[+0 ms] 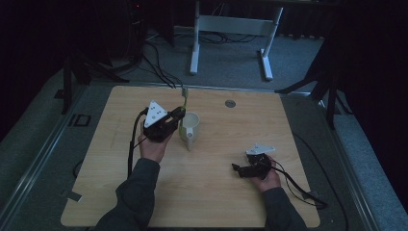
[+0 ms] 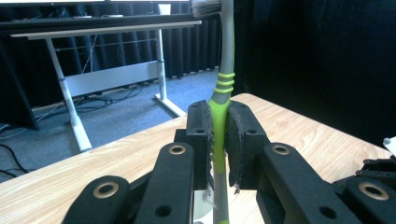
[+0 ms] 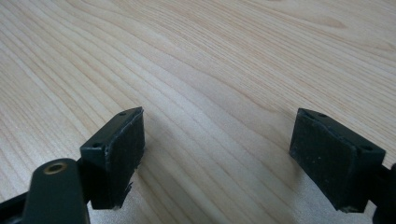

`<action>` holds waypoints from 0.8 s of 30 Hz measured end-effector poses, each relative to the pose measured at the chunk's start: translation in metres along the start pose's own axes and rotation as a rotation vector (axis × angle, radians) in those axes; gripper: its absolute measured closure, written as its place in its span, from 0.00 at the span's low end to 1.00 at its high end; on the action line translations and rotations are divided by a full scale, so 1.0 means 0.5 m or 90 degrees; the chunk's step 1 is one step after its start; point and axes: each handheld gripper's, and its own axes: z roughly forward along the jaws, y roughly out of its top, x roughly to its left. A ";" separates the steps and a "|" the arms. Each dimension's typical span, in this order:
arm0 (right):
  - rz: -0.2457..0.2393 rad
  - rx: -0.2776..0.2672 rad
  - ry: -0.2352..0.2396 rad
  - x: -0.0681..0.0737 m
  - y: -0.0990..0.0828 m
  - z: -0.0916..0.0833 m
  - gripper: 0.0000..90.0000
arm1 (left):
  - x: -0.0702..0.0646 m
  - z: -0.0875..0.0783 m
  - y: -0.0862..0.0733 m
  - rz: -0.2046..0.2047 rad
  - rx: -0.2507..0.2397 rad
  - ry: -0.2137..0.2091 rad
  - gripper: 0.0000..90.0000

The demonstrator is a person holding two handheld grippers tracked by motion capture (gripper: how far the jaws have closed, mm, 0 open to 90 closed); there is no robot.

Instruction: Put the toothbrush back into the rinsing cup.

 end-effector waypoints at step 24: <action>0.000 0.000 0.000 0.000 0.000 0.000 0.20 | -0.004 0.014 0.001 -0.014 -0.015 -0.011 0.90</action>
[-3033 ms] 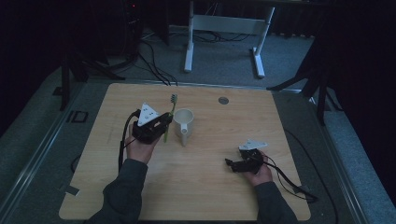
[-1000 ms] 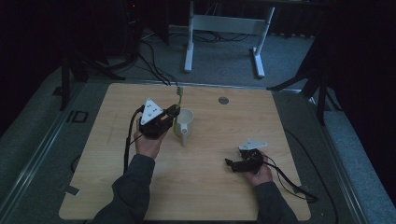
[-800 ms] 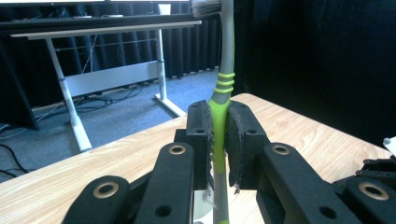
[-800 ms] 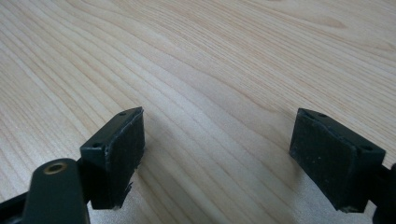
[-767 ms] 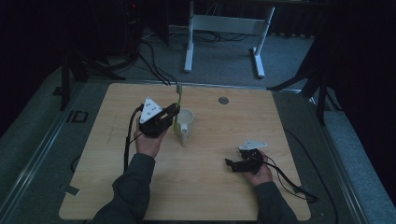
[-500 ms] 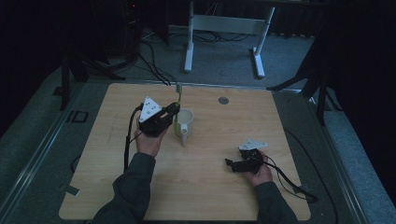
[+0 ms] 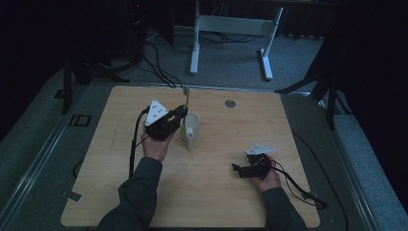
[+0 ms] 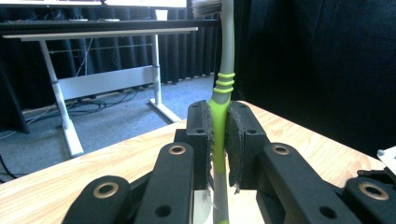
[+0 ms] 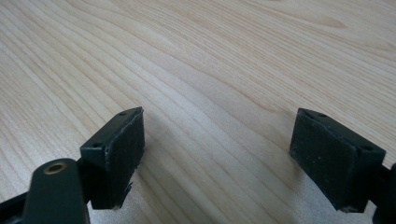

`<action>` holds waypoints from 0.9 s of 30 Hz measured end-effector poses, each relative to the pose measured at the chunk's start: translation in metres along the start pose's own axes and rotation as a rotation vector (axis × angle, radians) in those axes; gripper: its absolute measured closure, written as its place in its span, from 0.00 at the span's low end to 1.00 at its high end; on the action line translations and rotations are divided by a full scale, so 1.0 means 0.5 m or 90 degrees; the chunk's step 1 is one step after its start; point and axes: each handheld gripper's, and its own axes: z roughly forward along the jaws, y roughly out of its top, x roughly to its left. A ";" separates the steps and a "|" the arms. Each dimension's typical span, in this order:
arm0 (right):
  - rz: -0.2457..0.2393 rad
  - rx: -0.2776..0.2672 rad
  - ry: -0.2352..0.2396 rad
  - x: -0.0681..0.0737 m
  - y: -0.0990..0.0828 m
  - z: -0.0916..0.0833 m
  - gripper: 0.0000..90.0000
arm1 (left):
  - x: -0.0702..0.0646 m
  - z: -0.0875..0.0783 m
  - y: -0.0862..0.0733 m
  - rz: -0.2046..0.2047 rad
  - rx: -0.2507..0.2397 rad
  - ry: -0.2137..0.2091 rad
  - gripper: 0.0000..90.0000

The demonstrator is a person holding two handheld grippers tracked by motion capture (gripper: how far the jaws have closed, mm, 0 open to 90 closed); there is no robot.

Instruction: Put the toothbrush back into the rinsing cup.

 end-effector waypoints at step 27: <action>0.000 0.000 0.000 0.000 0.000 0.000 0.20 | -0.010 0.024 -0.006 0.002 0.002 -0.005 0.90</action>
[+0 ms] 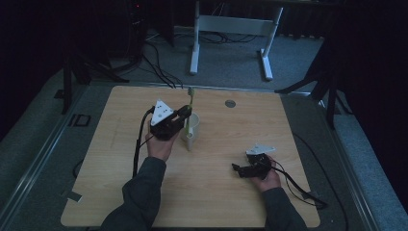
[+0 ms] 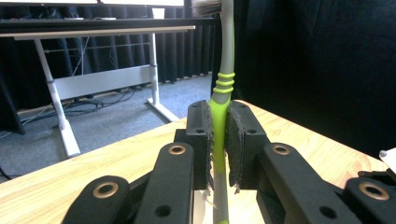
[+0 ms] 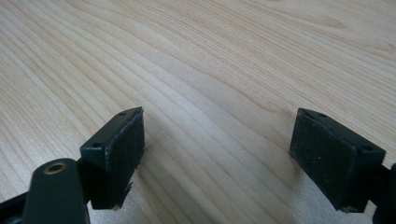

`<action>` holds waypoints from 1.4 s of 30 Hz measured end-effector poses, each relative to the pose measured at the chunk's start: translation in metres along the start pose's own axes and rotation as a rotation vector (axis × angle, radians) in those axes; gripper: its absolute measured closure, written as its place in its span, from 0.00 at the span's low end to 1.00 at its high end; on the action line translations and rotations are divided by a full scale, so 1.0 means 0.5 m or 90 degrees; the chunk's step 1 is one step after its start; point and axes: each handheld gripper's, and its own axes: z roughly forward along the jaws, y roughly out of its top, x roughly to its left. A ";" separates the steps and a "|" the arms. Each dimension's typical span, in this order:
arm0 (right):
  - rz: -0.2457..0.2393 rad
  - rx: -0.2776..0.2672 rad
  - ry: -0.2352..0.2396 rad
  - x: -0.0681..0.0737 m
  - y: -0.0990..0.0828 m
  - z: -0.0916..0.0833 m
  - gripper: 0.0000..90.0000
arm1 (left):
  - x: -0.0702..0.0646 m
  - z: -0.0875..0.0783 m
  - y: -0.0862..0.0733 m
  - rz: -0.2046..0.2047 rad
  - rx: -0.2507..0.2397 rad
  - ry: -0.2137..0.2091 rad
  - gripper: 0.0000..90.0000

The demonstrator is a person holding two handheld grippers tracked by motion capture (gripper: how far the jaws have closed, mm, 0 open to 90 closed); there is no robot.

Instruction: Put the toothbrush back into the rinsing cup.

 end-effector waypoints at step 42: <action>0.000 0.000 0.000 0.000 0.000 0.000 0.20 | -0.003 0.025 -0.021 0.006 0.023 -0.006 0.90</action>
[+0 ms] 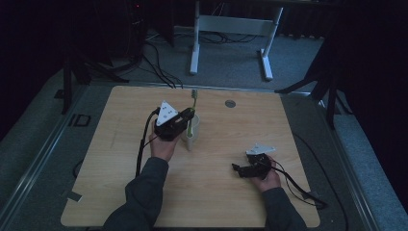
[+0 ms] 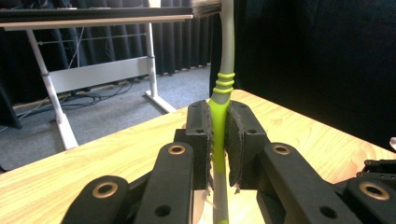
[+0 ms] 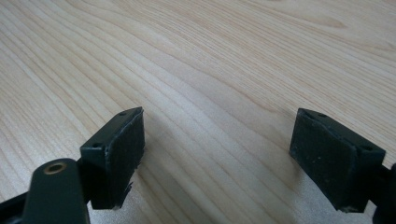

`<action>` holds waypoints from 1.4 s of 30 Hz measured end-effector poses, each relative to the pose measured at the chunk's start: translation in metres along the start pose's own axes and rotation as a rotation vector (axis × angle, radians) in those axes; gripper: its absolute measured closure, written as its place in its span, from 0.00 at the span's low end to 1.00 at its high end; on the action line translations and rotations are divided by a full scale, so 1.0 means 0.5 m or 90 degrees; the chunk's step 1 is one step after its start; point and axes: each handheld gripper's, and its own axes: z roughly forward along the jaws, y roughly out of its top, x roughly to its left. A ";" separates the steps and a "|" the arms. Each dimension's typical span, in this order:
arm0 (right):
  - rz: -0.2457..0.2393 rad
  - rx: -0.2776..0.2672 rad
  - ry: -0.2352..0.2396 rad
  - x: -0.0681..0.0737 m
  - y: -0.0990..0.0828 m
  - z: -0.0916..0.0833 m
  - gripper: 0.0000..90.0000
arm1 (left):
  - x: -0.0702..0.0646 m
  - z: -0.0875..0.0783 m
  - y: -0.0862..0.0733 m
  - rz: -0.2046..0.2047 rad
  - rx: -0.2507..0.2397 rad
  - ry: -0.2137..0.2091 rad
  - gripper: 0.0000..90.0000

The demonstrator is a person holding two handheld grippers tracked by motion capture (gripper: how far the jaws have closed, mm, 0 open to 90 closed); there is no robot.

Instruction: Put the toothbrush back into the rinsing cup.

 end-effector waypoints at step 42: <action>-0.001 0.000 0.000 0.000 0.000 0.000 0.20 | -0.006 0.003 -0.030 0.002 0.020 0.001 0.89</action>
